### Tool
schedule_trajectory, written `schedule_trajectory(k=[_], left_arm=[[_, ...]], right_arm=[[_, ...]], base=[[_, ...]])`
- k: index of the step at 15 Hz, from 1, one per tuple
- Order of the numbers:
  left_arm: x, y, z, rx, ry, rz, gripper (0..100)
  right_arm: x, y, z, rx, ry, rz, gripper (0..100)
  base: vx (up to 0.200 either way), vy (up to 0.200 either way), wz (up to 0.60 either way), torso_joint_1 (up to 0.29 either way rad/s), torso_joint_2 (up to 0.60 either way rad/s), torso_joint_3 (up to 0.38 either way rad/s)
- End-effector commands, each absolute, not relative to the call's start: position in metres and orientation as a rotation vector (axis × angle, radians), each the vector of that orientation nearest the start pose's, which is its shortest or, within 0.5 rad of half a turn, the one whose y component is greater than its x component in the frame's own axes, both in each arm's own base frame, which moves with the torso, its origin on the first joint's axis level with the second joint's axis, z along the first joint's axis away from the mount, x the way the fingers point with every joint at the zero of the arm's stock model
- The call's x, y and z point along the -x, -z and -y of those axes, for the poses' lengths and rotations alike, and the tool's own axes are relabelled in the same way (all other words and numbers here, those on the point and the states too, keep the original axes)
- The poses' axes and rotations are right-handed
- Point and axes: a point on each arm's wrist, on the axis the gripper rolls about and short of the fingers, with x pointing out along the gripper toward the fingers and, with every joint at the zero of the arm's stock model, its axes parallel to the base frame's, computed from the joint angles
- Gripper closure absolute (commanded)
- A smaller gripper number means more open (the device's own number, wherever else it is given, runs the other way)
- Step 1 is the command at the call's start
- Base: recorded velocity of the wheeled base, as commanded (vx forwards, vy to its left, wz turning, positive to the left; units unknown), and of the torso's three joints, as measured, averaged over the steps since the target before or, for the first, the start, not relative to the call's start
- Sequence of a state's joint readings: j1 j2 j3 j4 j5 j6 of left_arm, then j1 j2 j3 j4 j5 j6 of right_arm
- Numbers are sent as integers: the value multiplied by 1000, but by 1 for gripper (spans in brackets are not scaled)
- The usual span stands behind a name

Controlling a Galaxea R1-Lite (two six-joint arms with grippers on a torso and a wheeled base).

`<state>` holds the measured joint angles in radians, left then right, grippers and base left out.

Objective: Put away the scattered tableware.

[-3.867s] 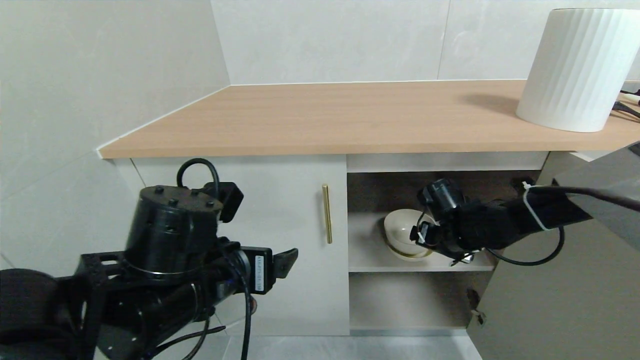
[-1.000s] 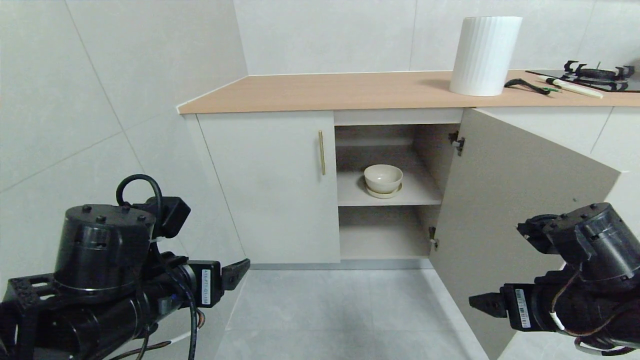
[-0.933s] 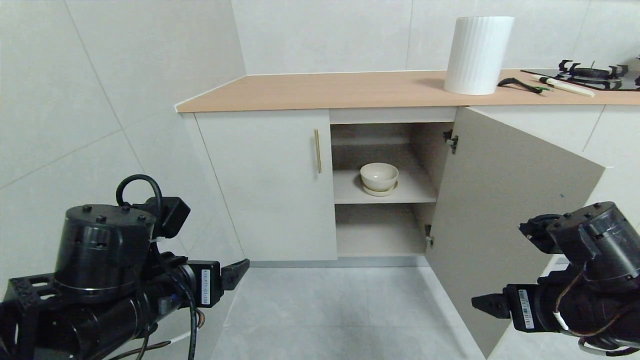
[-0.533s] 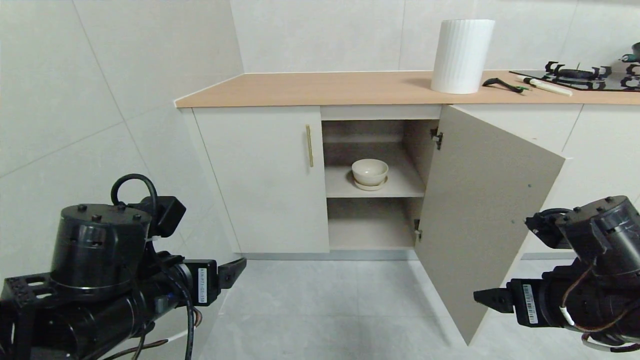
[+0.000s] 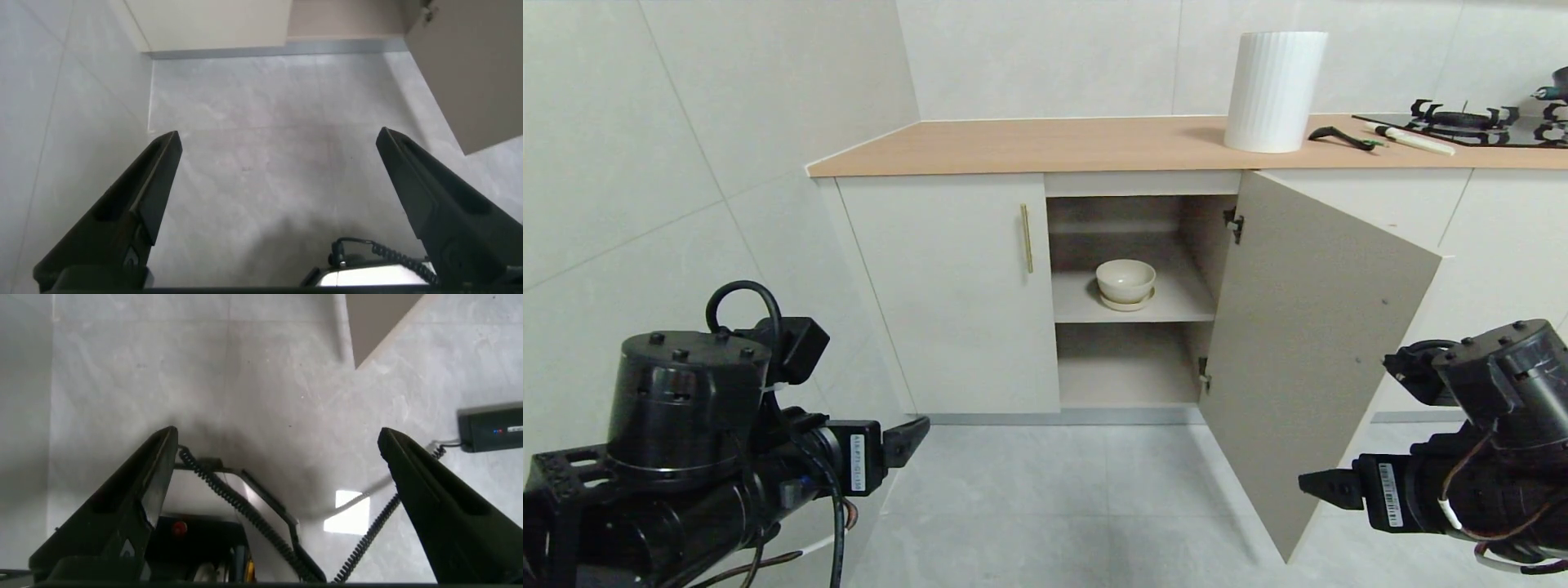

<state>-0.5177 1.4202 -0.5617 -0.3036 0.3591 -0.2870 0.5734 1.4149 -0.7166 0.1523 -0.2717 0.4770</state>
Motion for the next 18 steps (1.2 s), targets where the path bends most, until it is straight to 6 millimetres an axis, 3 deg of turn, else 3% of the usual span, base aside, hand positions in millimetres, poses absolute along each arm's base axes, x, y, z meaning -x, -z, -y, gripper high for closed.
schedule_trajectory(k=[1,3,10,14,16,18], left_arm=[[-189,-160,99,44,81,-522,0],[-191,-157,100,37,78,-532,0],[-191,-155,100,32,77,-539,0],[-191,-155,100,29,77,-542,0],[-191,-155,100,29,77,-542,0],[-191,-155,100,30,78,-539,0]], right_arm=[[-175,-164,-106,-96,-89,-827,0],[-175,-164,-106,-96,-89,-827,0],[-186,-167,-92,-129,-15,-811,0],[-164,-187,-80,-64,-59,-806,0],[-144,-202,-71,-6,-120,-918,0],[-147,-204,-63,-8,-68,-951,0]], base=[[0,0,0,0,0,0],[100,0,0,1,6,1],[200,-200,0,2,2,2],[50,-50,0,2,1,1],[0,0,0,0,0,0],[0,0,0,0,0,0]])
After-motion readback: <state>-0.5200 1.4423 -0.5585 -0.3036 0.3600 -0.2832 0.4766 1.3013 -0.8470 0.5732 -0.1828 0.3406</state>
